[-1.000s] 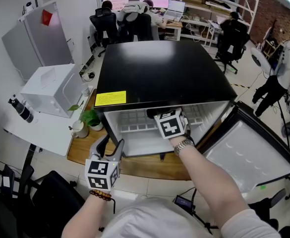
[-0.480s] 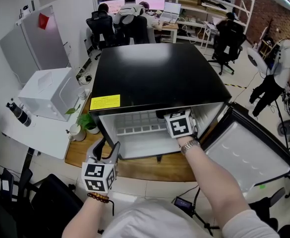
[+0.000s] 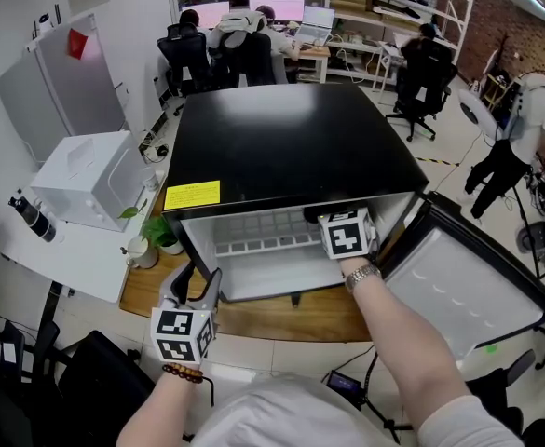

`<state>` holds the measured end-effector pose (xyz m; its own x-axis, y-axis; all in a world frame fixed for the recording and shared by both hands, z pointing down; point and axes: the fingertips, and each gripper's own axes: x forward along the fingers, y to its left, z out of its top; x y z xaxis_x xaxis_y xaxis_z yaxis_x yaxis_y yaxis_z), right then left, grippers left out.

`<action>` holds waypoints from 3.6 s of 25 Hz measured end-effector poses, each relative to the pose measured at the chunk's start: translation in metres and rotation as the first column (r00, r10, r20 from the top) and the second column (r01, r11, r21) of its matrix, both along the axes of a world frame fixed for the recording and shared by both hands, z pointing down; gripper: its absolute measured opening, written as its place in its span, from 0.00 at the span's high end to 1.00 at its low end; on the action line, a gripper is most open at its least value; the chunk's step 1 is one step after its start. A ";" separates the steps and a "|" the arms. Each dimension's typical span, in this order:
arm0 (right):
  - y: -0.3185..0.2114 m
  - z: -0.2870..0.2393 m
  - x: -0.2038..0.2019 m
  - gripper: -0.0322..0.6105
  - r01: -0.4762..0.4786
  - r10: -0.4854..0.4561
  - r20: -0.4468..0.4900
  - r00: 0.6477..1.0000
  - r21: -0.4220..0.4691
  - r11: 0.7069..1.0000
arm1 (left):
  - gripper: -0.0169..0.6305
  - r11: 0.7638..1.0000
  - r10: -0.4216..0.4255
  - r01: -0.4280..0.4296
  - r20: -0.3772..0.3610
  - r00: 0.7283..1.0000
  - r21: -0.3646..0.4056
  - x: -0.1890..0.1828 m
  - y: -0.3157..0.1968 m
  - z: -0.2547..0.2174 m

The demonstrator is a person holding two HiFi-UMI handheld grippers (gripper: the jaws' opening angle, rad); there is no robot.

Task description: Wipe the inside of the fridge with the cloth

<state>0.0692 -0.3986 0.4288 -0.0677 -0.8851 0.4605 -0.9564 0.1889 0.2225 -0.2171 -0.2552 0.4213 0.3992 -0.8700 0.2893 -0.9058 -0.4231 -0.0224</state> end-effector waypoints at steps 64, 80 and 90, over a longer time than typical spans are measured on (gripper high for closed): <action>0.077 -0.006 -0.044 0.72 0.129 -0.132 0.043 0.990 0.081 0.988 | 0.64 1.000 -0.025 0.026 -0.024 0.999 0.011 -0.001 0.006 -0.002; 0.081 -0.006 0.008 0.72 -0.022 0.018 0.052 0.998 0.075 0.997 | 0.64 1.000 -0.027 0.027 -0.022 0.999 0.006 -0.001 0.009 -0.002; 0.082 -0.007 0.022 0.72 -0.099 0.092 0.086 0.992 0.083 0.992 | 0.66 1.000 -0.019 0.019 -0.015 1.000 -0.003 0.003 0.017 0.001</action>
